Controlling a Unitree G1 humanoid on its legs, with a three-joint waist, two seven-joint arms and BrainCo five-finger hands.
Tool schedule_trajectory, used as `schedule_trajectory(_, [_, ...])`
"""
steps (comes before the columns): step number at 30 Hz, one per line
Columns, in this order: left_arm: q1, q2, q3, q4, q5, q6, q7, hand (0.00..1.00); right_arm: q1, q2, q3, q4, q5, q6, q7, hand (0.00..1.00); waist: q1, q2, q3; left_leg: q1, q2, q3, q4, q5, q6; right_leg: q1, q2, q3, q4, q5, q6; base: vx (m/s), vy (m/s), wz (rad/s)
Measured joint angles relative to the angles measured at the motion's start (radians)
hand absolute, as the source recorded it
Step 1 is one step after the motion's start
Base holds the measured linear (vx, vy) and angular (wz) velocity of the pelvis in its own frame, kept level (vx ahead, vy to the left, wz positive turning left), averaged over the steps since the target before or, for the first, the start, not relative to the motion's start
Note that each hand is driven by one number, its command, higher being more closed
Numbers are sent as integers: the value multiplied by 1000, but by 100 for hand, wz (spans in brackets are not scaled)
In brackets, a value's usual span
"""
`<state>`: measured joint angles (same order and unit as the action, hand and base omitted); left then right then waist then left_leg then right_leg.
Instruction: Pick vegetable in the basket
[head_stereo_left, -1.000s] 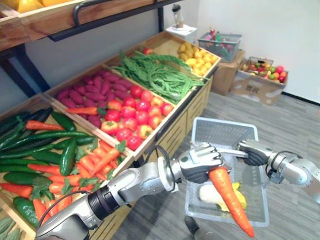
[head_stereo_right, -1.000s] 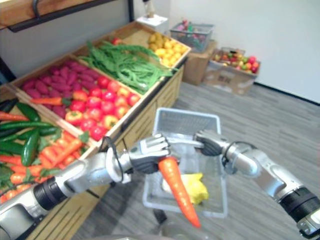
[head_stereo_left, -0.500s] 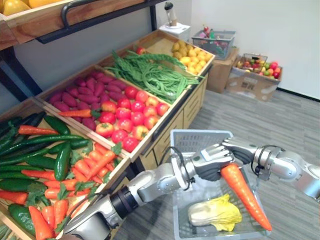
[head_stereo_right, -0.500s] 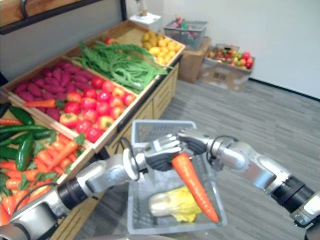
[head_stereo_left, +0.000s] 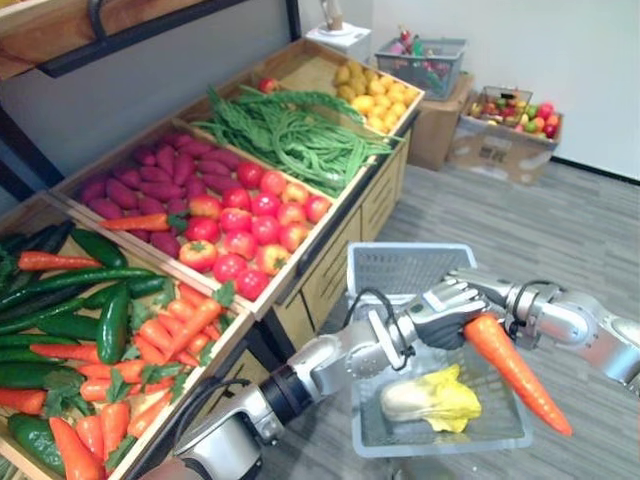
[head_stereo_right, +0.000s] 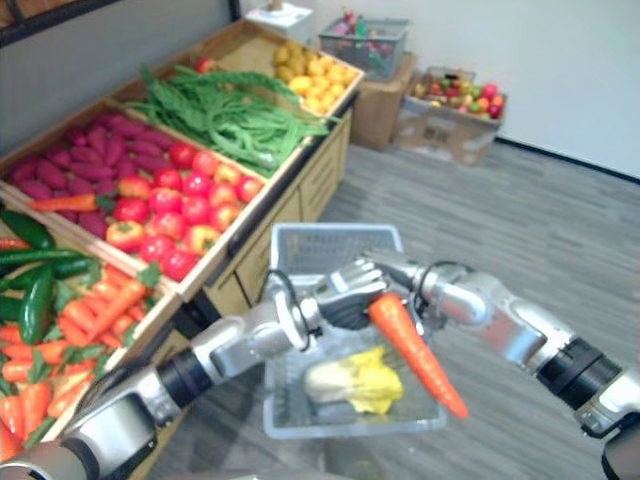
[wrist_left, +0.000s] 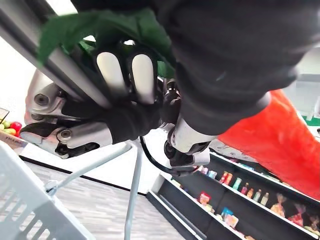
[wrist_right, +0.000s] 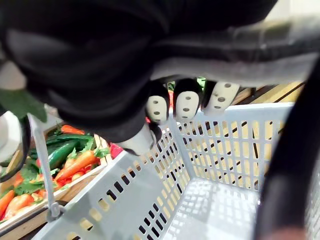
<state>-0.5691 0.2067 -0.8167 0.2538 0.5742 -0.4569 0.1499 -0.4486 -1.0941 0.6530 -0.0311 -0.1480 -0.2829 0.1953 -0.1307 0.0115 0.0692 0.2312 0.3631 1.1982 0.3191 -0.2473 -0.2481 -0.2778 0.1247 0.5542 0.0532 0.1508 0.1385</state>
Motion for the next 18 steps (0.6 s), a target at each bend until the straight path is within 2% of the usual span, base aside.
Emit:
schedule_trajectory(6, [-8,-30,5,47,38,-1,14,100,0,0,2,11,0,23,3,100,1,0,1,0,5,6,0,1,-1,-13,12,-1,21,-9,-6,-11,-12,-1])
schedule_trajectory(11, [-16,-43,9,77,75,-14,36,100,-5,0,2,24,0,23,3,100,1,-2,2,0,8,6,0,3,0,-13,13,-4,21,-9,-7,0,0,0])
schedule_trajectory(12, [-16,-43,9,79,78,-14,38,0,-7,0,2,26,0,23,3,100,1,-3,3,0,7,6,0,3,0,-13,13,-4,21,-9,-7,0,0,0])
schedule_trajectory(18, [-11,-42,9,113,110,-20,42,0,-22,0,2,70,1,24,3,100,1,-4,4,0,8,3,0,3,0,-12,13,-7,22,-11,-9,0,0,0])
